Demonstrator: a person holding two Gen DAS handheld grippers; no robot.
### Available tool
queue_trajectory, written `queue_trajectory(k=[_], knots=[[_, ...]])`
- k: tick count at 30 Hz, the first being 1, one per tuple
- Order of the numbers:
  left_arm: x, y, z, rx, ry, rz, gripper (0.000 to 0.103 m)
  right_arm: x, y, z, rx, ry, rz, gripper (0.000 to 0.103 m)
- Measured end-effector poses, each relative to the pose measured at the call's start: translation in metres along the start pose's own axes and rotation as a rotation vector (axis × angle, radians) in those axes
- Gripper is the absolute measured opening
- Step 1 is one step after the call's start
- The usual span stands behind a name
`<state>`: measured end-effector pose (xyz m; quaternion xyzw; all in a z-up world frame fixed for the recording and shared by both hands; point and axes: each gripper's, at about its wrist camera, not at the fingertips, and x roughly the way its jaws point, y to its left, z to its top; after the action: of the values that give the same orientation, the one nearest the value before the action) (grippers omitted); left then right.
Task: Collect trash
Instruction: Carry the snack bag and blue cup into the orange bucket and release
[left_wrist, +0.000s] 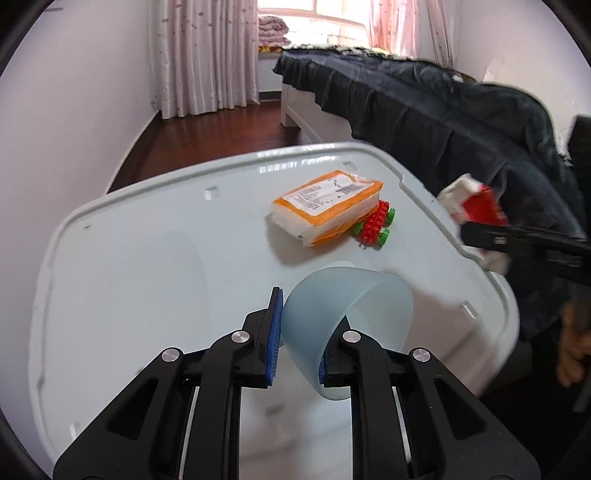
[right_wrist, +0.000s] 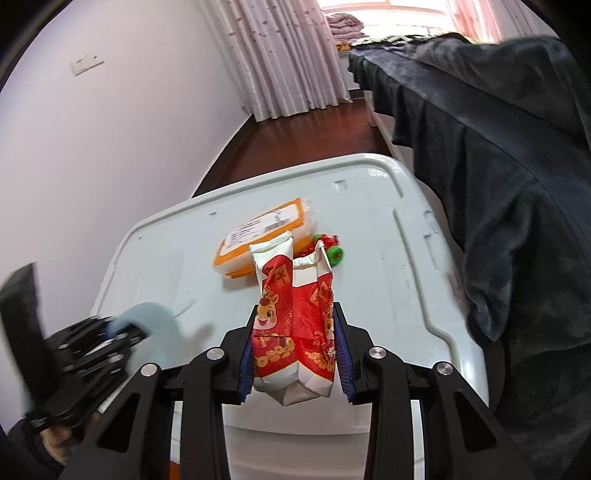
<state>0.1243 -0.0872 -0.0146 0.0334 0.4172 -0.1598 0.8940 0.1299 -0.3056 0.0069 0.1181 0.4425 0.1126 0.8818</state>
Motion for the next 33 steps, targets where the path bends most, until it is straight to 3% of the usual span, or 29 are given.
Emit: queue_trajectory(k=[7,15,22,27,33], knots=[[-0.071,0.012,-0.031,-0.057,-0.013,0.069,0.015,-0.005,0.034,-0.022,-0.073,-0.008,-0.004,0.036],[-0.119,0.018,-0.094,-0.144,0.051,0.118,0.015,-0.05,0.093,-0.094,-0.098,0.038,0.096,0.036],[-0.129,0.02,-0.146,-0.212,0.14,0.11,0.015,-0.087,0.124,-0.151,-0.142,0.028,0.087,0.036],[-0.116,0.02,-0.181,-0.245,0.239,0.091,0.015,-0.084,0.131,-0.196,-0.151,0.101,0.068,0.036],[-0.097,0.016,-0.196,-0.249,0.298,0.083,0.015,-0.069,0.134,-0.212,-0.169,0.183,0.052,0.036]])
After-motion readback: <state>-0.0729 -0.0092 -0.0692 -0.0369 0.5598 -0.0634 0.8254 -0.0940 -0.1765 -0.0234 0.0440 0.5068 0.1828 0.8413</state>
